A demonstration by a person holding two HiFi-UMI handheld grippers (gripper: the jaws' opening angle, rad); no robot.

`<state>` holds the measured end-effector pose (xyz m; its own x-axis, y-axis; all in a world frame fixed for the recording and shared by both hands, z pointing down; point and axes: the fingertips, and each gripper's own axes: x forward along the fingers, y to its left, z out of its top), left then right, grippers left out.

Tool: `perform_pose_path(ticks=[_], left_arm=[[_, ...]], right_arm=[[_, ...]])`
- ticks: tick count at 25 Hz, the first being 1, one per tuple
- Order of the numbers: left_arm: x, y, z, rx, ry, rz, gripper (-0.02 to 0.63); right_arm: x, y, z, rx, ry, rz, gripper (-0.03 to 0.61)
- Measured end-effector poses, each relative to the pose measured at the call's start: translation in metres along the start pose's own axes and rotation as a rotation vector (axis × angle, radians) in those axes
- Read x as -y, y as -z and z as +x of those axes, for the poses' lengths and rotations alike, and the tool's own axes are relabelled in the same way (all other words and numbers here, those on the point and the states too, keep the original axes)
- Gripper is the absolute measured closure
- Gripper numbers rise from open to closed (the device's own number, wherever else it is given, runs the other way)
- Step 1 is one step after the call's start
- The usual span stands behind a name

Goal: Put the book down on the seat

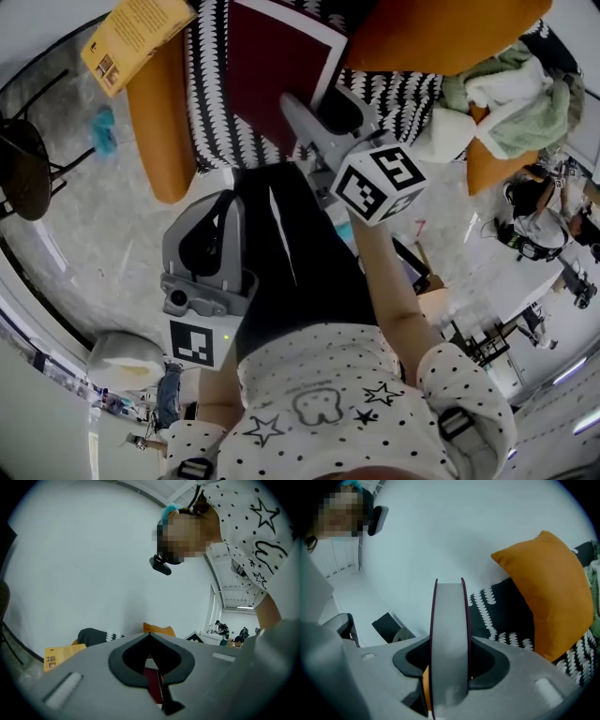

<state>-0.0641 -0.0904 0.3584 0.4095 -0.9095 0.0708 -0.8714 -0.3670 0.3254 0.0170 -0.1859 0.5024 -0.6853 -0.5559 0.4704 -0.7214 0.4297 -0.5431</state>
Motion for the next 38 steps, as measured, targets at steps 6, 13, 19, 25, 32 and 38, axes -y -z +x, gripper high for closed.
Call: perform_pose_path(ticks=[6,13,19,25,32,38], left_arm=[[-0.010,0.019,-0.002,-0.004,-0.026,-0.044,0.617],[-0.021,0.035,0.002,-0.016,-0.033,-0.080,0.617],[-0.031,0.048,0.008,-0.035,-0.039,-0.105,0.617],[-0.038,0.052,0.009,-0.043,-0.039,-0.120,0.612],[-0.045,0.054,0.007,-0.042,-0.042,-0.151,0.612],[-0.051,0.056,0.004,-0.046,-0.049,-0.155,0.612]], right_arm=[[0.020,0.013,0.025,-0.010,0.022,0.038,0.356],[0.040,0.034,0.053,-0.050,0.033,0.072,0.356],[0.063,0.064,0.082,-0.106,0.055,0.103,0.356],[0.093,0.105,0.115,-0.170,0.079,0.194,0.356],[0.115,0.147,0.144,-0.271,0.113,0.281,0.356],[0.119,0.159,0.157,-0.280,0.104,0.334,0.356]])
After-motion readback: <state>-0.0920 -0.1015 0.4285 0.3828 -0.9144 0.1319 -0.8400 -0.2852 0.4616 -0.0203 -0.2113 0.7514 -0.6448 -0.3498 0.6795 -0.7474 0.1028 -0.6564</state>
